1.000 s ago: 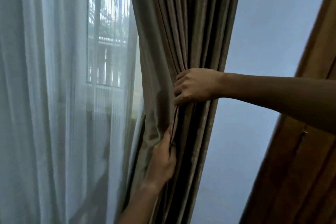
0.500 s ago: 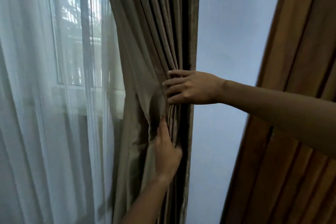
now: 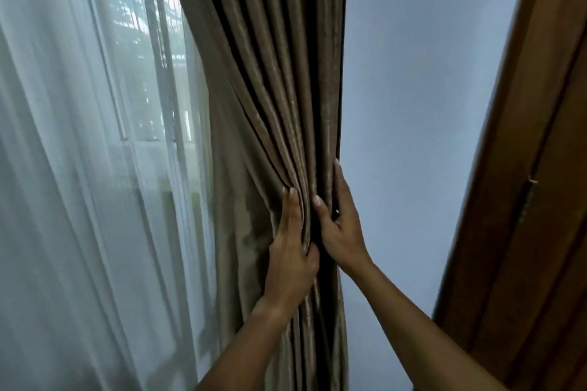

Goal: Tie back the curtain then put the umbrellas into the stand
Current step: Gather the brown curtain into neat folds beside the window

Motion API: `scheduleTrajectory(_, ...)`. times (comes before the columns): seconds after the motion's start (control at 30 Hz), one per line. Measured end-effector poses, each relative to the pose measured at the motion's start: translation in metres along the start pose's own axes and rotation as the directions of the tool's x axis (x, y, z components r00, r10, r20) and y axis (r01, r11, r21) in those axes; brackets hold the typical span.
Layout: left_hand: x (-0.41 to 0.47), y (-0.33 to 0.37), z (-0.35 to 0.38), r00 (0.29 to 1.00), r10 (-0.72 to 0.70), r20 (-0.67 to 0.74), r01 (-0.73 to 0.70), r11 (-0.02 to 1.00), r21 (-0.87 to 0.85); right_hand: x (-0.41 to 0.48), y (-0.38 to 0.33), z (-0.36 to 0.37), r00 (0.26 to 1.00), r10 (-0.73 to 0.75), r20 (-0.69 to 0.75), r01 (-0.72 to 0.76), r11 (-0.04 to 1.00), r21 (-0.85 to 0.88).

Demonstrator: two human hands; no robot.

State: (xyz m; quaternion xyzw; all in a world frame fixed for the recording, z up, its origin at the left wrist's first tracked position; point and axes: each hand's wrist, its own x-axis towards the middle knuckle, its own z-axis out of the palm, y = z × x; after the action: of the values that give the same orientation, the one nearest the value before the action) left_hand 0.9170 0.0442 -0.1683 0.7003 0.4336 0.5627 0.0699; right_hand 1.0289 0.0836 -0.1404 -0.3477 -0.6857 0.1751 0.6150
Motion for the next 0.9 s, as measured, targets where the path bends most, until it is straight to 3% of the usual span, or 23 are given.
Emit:
scheduleTrajectory(0.2, -0.007, -0.005, -0.015, 1.000, 0.006, -0.029, -0.007, 1.000, -0.012, 0.003, -0.003, 0.016, 0.996, -0.023, 0.083, 0.024, 1.000, -0.011)
scheduleTrajectory(0.3, -0.011, -0.007, -0.025, 0.999, 0.018, -0.049, -0.019, 0.999, -0.031, -0.004, 0.002, 0.024, 0.998, -0.063, 0.021, 0.063, 0.998, -0.018)
scheduleTrajectory(0.4, -0.017, -0.010, -0.033, 0.994, 0.078, -0.077, -0.080, 0.996, -0.031, -0.006, 0.009, 0.028, 0.969, -0.213, -0.122, 0.199, 0.973, -0.117)
scheduleTrajectory(0.47, -0.017, -0.013, -0.038, 0.993, 0.086, -0.079, -0.088, 0.996, -0.015, 0.001, 0.009, 0.030, 0.979, -0.060, -0.193, 0.073, 0.995, 0.063)
scheduleTrajectory(0.53, -0.015, -0.016, -0.040, 0.993, 0.090, -0.077, -0.090, 0.996, 0.012, 0.010, 0.009, 0.030, 0.983, 0.067, -0.172, -0.023, 0.969, 0.245)
scheduleTrajectory(0.63, -0.013, -0.017, -0.043, 0.992, 0.103, -0.067, -0.104, 0.995, 0.002, 0.018, 0.012, 0.028, 0.995, 0.075, -0.058, -0.053, 0.945, 0.322)
scheduleTrajectory(0.77, -0.011, -0.019, -0.047, 0.996, 0.078, -0.033, -0.079, 0.996, -0.037, -0.003, -0.003, 0.031, 0.999, 0.012, 0.037, -0.019, 0.980, 0.196)
scheduleTrajectory(0.9, -0.023, -0.019, -0.051, 0.998, 0.056, -0.024, -0.057, 0.998, -0.042, -0.030, -0.025, 0.037, 0.991, -0.123, 0.044, 0.123, 0.992, -0.009)
